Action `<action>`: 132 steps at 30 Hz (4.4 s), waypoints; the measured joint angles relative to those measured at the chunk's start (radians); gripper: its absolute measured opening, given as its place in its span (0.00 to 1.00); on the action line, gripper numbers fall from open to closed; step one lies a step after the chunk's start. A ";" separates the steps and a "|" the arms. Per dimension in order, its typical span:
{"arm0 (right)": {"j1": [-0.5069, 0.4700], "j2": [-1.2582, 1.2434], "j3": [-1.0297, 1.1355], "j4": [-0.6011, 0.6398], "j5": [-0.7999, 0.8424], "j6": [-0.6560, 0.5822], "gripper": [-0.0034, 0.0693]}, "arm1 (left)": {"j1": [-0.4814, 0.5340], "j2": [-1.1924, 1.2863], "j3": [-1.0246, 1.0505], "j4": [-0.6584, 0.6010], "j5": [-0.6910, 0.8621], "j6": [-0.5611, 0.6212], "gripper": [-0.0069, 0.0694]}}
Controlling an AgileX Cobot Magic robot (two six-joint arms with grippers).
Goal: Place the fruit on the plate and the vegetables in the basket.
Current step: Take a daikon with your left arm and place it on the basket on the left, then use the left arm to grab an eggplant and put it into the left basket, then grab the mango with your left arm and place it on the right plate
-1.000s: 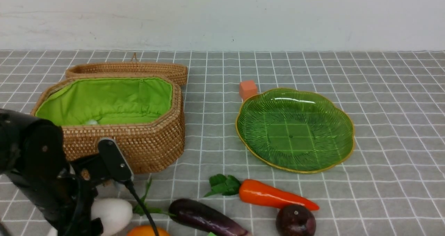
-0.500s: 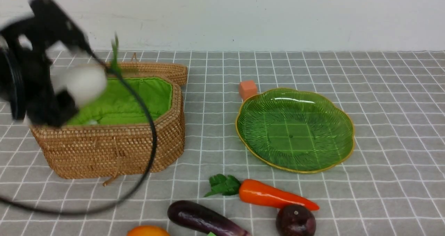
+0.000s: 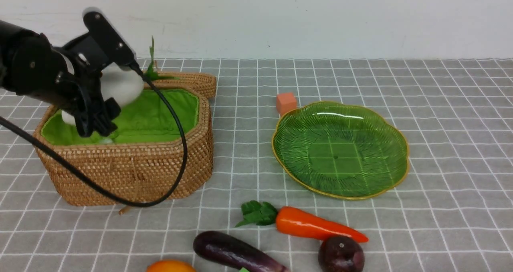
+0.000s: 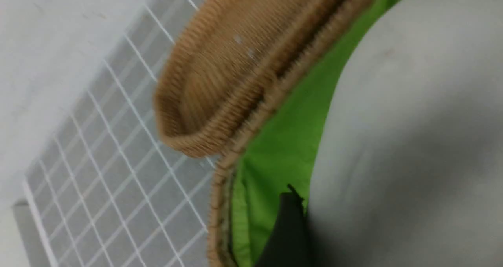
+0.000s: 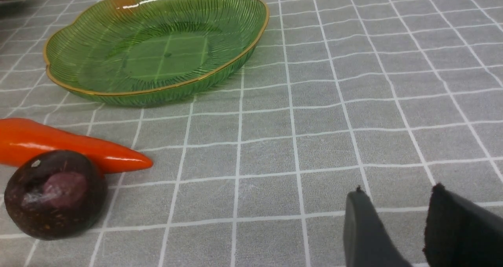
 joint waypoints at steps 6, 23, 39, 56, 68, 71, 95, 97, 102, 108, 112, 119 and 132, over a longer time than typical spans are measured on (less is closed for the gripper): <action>0.000 0.000 0.000 0.000 0.000 0.000 0.38 | 0.000 -0.045 0.000 -0.004 0.022 0.000 0.97; 0.000 0.000 0.000 0.000 0.000 0.000 0.38 | -0.511 -0.002 -0.006 -0.226 0.502 -0.011 0.76; 0.000 0.000 0.000 0.000 0.000 0.000 0.38 | -0.584 0.109 -0.006 -0.135 0.411 0.291 0.76; 0.000 0.000 0.000 0.000 0.000 0.000 0.38 | -0.584 0.258 -0.006 -0.155 0.339 0.307 0.72; 0.000 0.000 0.000 0.000 0.000 0.000 0.38 | -0.584 0.216 -0.045 -0.107 0.440 0.254 0.57; 0.000 0.000 0.000 0.000 0.000 0.000 0.38 | -0.581 0.149 -0.045 -0.090 0.470 0.254 0.57; 0.000 0.000 0.000 0.000 0.000 0.000 0.38 | -0.030 0.062 -0.045 -0.013 -0.018 0.072 0.68; 0.000 0.000 0.000 0.000 0.000 0.000 0.38 | -0.031 0.068 -0.045 -0.031 -0.016 0.072 0.84; 0.000 0.000 0.000 0.000 0.000 0.000 0.38 | -0.031 0.028 -0.045 -0.092 0.053 0.072 0.96; 0.000 0.000 0.000 0.000 0.000 0.000 0.38 | -0.113 -0.103 0.005 -0.290 0.386 0.346 0.88; 0.000 0.000 0.000 0.000 0.000 0.000 0.38 | -0.239 -0.178 0.106 -0.368 0.535 0.580 0.81; 0.000 0.000 0.000 0.000 0.000 0.000 0.38 | -0.464 -0.211 0.328 -0.341 0.472 0.575 0.77; 0.000 0.000 0.000 0.000 0.000 0.000 0.38 | -0.515 -0.113 0.411 -0.230 0.221 0.542 0.78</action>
